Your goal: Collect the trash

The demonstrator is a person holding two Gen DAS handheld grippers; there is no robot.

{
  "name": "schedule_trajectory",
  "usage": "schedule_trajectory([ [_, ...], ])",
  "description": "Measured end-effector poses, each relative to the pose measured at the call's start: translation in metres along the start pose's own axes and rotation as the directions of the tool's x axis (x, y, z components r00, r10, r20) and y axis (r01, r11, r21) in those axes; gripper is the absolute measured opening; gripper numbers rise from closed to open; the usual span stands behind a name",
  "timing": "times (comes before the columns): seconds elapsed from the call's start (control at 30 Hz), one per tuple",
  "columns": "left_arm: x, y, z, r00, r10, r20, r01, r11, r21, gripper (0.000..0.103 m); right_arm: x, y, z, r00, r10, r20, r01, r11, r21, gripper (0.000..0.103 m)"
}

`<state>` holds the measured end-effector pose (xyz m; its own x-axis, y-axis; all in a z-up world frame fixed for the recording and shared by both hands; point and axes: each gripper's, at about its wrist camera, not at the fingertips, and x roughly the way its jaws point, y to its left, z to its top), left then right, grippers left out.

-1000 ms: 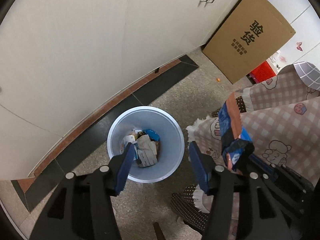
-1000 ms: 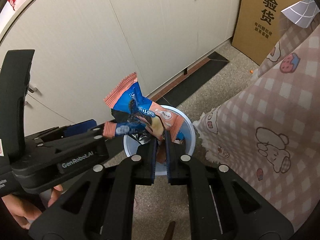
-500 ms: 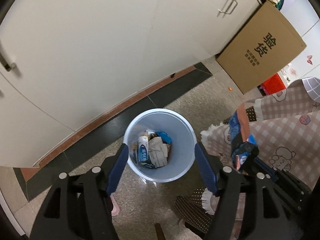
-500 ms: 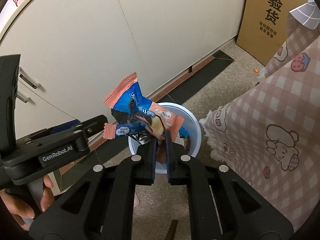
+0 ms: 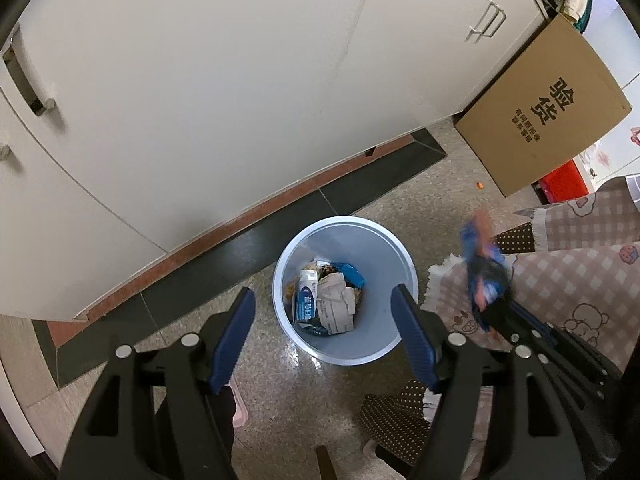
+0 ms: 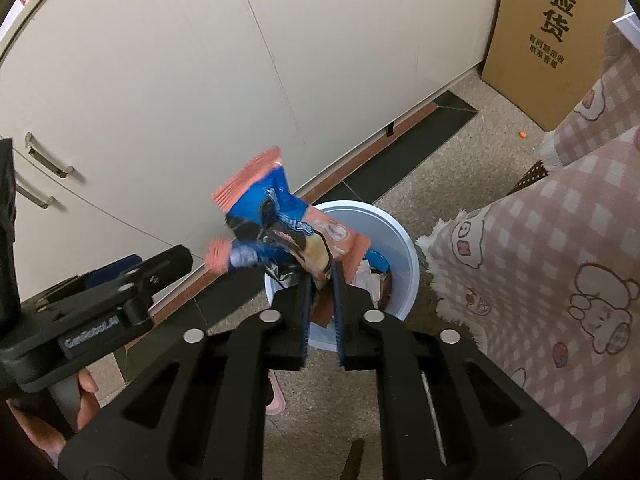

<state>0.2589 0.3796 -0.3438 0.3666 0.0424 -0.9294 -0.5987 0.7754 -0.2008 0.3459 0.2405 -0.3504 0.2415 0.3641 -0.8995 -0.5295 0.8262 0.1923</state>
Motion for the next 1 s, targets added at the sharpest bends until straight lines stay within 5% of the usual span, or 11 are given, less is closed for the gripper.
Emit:
schedule_trajectory([
  [0.13, 0.002, 0.003, -0.001, 1.000, 0.002, -0.002, -0.002, 1.000, -0.003, 0.069, 0.007, -0.003, 0.000, 1.000, -0.011, 0.000, 0.011, 1.000, 0.003, 0.042],
  [0.4, -0.009, 0.001, -0.003, 1.000, -0.012, 0.009, 0.012, 1.000, -0.007, 0.069, -0.004, -0.001, -0.006, 1.000, -0.021, 0.005, 0.021, 1.000, -0.012, 0.044],
  [0.7, -0.086, -0.017, -0.012, 0.991, -0.051, 0.122, 0.047, 0.998, 0.037, 0.072, -0.093, 0.024, -0.010, 0.988, -0.064, 0.141, 0.076, 0.994, -0.080, 0.051],
  [0.83, -0.143, -0.029, -0.019, 0.971, -0.080, 0.224, 0.066, 0.995, 0.070, 0.076, -0.159, 0.033, -0.015, 0.968, -0.071, 0.241, 0.094, 0.992, -0.085, 0.059],
  [1.0, -0.229, -0.056, -0.042, 0.922, -0.129, 0.365, 0.074, 0.984, 0.160, 0.079, -0.251, 0.033, -0.034, 0.923, -0.075, 0.377, 0.111, 0.991, -0.074, 0.068],
])
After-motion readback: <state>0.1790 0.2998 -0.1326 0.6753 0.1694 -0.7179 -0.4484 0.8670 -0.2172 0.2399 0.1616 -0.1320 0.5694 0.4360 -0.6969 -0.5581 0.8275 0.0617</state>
